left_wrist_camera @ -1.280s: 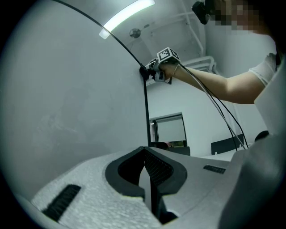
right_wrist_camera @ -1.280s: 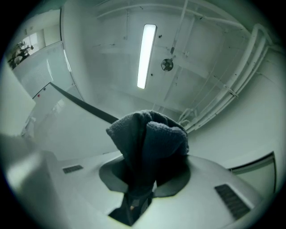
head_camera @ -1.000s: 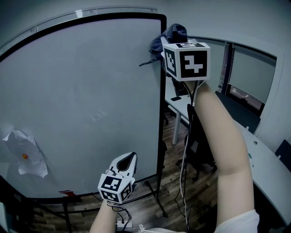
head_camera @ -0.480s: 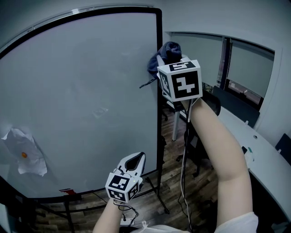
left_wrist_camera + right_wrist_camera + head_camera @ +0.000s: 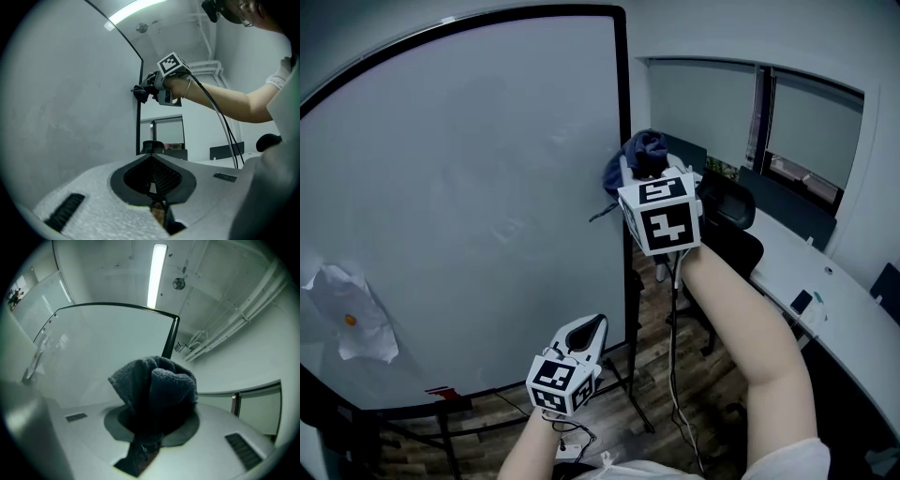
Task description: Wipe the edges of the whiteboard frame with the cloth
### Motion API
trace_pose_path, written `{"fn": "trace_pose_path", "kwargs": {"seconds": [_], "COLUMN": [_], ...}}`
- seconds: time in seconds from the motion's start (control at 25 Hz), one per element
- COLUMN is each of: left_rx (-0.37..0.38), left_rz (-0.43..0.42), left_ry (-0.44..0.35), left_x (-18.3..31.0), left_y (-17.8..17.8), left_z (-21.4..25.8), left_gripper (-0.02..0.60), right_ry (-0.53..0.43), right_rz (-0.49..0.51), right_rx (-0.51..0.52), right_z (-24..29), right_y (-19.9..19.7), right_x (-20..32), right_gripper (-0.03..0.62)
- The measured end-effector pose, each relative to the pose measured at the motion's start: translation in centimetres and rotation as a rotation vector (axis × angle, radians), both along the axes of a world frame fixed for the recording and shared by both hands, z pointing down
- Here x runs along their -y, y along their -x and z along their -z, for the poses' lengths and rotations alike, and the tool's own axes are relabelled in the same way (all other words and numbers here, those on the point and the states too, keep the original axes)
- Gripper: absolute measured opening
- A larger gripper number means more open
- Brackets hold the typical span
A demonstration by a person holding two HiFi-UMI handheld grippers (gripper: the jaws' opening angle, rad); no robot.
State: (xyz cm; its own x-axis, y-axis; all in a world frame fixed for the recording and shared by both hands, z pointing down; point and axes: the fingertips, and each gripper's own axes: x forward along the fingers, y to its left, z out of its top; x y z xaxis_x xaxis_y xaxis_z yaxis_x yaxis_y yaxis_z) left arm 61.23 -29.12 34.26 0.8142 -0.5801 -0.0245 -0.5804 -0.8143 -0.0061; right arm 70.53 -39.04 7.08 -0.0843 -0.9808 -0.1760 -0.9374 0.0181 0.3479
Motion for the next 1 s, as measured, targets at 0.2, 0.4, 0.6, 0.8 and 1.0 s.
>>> {"fn": "trace_pose_path", "kwargs": {"seconds": [0.2,0.4,0.6,0.8,1.0], "left_rx": [0.015,0.026,0.044,0.045,0.068], "left_rz": [0.006,0.008,-0.001,0.003,-0.014], "left_ry": [0.008,0.034,0.068,0.106,0.138], "left_x": [0.0,0.1,-0.3,-0.4,-0.8], "left_y": [0.0,0.1,-0.2,-0.3,-0.7], "left_z": [-0.8,-2.4,-4.6,-6.0,-8.1], "left_gripper": [0.018,0.018,0.018,0.018,0.018], "right_ry": [0.045,0.090,0.127,0.198,0.250], "right_rz": [0.015,0.013,0.012,0.039,0.037], "right_rx": [0.015,0.013,0.030,0.054,0.065], "right_z": [-4.5,-8.5,-11.9,-15.9,-19.5], "right_y": [-0.1,-0.3,-0.3,-0.3,-0.7], "right_x": [0.0,0.2,0.2,0.3,0.4], "right_gripper": [0.076,0.075,0.076,0.077,0.077]}}
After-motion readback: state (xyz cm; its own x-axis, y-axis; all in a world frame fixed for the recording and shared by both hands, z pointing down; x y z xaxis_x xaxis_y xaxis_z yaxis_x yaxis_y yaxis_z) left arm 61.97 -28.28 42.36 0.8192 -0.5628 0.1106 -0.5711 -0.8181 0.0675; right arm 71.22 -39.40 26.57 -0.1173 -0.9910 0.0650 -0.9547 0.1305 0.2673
